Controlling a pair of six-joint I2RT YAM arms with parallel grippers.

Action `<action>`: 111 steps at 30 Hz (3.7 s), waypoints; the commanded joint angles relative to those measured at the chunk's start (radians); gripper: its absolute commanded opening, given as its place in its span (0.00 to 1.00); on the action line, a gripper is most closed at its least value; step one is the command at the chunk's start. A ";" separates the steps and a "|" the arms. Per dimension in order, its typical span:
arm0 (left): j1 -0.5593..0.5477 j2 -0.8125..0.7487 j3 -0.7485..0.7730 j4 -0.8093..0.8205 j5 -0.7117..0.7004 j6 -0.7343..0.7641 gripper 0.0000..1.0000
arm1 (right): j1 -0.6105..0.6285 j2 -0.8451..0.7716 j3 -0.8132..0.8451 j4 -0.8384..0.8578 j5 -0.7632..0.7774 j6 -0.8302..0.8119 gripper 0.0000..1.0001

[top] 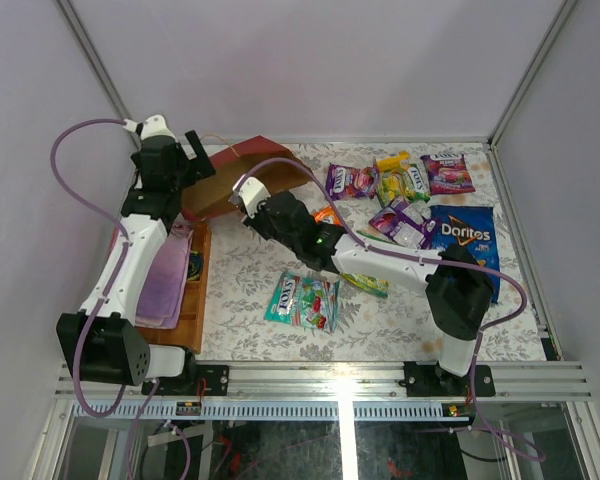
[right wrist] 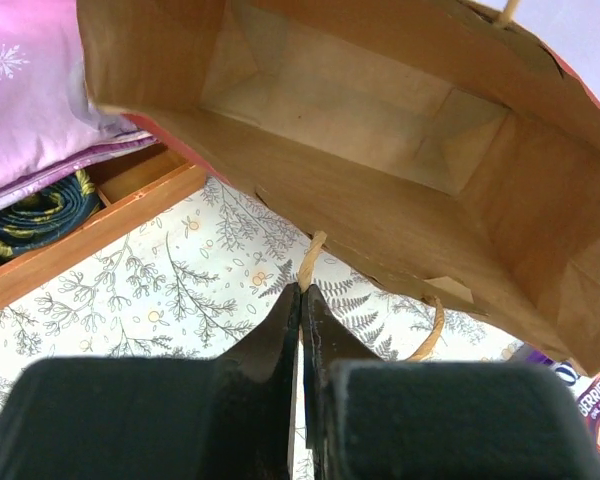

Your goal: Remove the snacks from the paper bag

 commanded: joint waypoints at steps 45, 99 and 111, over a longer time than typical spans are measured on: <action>0.034 -0.076 -0.101 0.291 0.491 -0.268 1.00 | -0.236 0.501 1.096 -0.126 -0.148 -0.323 0.00; -0.129 0.714 -0.137 0.878 0.494 -0.574 0.93 | -0.254 0.275 0.652 -0.094 -0.467 -0.147 0.22; -0.119 0.611 -0.302 0.957 0.493 -0.549 0.92 | -0.254 0.174 0.628 -0.103 -0.424 -0.038 0.99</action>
